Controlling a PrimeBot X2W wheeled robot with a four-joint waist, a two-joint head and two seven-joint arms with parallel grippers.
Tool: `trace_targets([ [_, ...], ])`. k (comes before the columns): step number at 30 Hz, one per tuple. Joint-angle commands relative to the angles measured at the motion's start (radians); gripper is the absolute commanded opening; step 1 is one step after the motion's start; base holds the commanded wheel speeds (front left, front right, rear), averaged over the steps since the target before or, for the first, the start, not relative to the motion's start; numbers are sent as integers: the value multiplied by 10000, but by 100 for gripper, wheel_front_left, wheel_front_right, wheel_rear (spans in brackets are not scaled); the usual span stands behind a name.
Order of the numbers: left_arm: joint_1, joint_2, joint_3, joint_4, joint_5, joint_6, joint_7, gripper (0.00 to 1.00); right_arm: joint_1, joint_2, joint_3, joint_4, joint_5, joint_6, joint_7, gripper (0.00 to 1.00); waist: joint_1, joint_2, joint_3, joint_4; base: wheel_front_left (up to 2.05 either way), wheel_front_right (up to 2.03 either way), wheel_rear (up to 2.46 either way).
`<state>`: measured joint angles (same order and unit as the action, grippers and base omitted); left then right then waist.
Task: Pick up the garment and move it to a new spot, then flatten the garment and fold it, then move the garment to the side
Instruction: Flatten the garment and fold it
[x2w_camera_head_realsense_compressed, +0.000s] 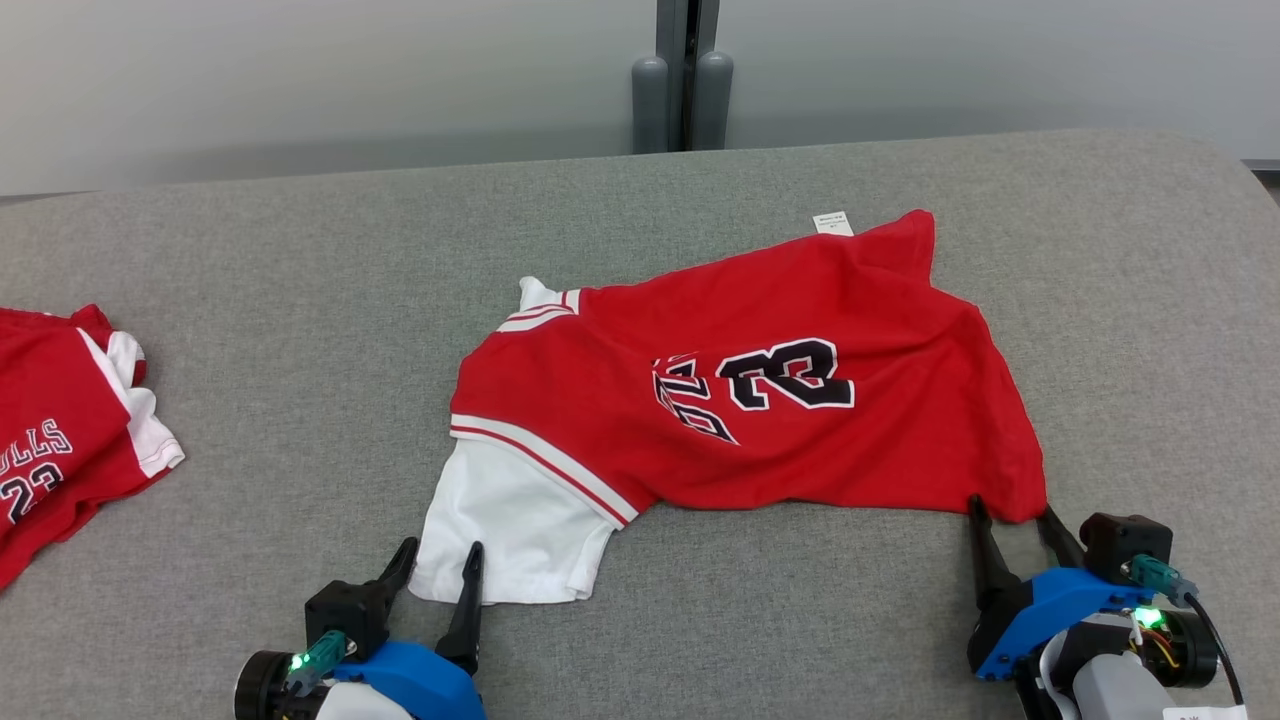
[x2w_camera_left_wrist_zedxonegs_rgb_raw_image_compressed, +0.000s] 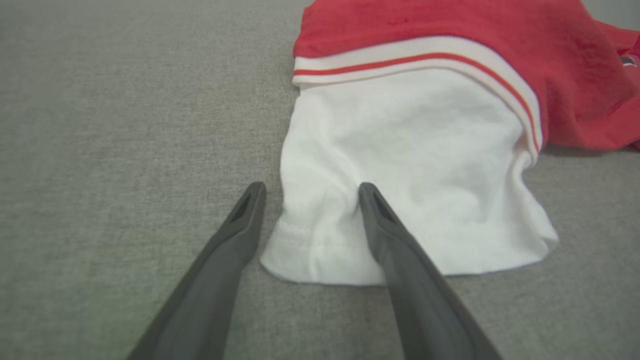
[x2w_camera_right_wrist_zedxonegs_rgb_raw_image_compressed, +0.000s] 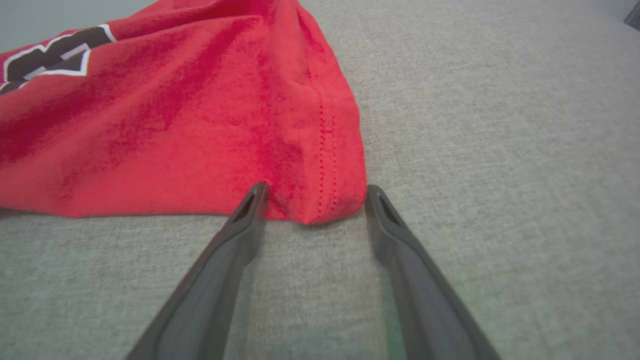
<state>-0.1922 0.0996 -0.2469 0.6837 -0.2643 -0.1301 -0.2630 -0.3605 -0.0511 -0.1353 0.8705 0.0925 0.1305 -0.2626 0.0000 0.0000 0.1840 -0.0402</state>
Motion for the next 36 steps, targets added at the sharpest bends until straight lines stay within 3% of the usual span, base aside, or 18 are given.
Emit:
trace_targets([
  [1, -212, -13, -112, 163, -93, -10, -24, 100, -95, 8, 182, 120, 160, 5, -33, 100, 0, 0, -14, 1, 0, 0, 0],
  [7, -426, -118, -750, 346, -501, -10, -24, 100, -233, 11, 631, 252, 738, 5, -13, 100, 0, 0, -44, -26, 0, 0, 0],
  [9, -504, -101, -937, 389, -638, -10, -24, 49, -284, 12, 739, 246, 943, 5, -13, 46, 0, 0, -32, -29, 0, 0, 0],
  [10, -551, -94, -1024, 393, -732, -10, -24, 30, -305, 10, 787, 269, 1022, 5, -13, 0, 0, 0, -23, -32, 0, 0, 0],
  [11, -591, -89, -1081, 371, -816, -10, -24, 0, -339, 9, 820, 294, 1094, 5, -13, 0, 0, 0, -16, -34, 0, 0, 0],
  [18, -635, 28, -1150, -208, -1454, -10, -29, 0, -442, 1, 1090, -239, 1084, 5, -22, 0, 0, 0, -75, -10, 0, 0, 0],
  [26, -807, 331, -763, -2180, -2479, -11, -29, 0, -230, -138, 1417, -1963, 1303, 3, -23, 0, 0, 0, -125, 8, 0, 0, 0],
  [32, -2062, 1030, -1012, -3238, -3068, -11, -27, 0, -1127, -581, 1871, -3339, 1477, 5, -22, 0, 0, 0, 267, 88, 0, 0, 0],
  [36, -3809, 1686, -1361, -3152, -3538, -11, -27, 0, -2671, -1003, 2335, -3175, 1307, 3, -22, 0, 0, 0, 801, 74, 0, 0, 0],
])
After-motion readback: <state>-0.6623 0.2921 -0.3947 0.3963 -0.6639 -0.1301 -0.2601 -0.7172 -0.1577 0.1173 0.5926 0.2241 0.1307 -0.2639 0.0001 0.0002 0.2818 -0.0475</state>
